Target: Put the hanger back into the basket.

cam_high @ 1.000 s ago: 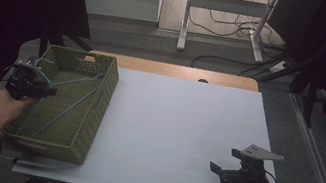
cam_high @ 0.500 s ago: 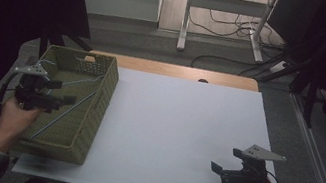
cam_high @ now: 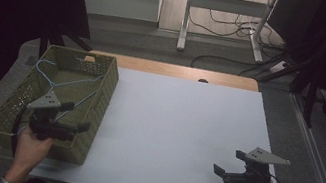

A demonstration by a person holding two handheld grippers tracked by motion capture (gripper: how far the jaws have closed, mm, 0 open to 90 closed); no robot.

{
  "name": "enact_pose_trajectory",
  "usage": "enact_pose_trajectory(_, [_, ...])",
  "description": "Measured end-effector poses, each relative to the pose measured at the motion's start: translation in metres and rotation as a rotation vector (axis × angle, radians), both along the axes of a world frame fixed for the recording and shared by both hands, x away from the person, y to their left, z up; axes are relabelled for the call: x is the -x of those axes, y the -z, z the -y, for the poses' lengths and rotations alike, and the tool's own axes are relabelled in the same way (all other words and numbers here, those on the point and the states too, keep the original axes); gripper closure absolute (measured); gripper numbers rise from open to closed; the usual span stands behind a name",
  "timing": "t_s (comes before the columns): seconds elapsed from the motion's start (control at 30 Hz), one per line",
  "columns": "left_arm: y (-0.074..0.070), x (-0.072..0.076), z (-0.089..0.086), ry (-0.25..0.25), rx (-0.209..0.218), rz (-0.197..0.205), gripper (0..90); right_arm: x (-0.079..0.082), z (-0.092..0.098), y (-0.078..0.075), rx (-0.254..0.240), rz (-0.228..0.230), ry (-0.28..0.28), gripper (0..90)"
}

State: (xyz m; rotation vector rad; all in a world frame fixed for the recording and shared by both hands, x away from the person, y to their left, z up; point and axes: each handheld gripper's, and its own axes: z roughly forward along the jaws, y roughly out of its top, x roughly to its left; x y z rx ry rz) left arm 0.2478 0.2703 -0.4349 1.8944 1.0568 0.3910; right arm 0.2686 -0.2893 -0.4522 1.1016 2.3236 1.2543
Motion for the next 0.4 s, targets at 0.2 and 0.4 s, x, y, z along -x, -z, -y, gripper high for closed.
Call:
enact_pose_trajectory(0.2, [0.010, 0.015, 0.011, -0.002, -0.032, -0.019, 2.7, 0.001, 0.001, 0.002, 0.020, -0.001, -0.002, 1.8])
enact_pose_trajectory(0.4, [0.016, 0.013, 0.011, 0.000, -0.041, -0.038, 2.5, 0.000, 0.000, 0.005, 0.032, -0.005, -0.005, 1.8])
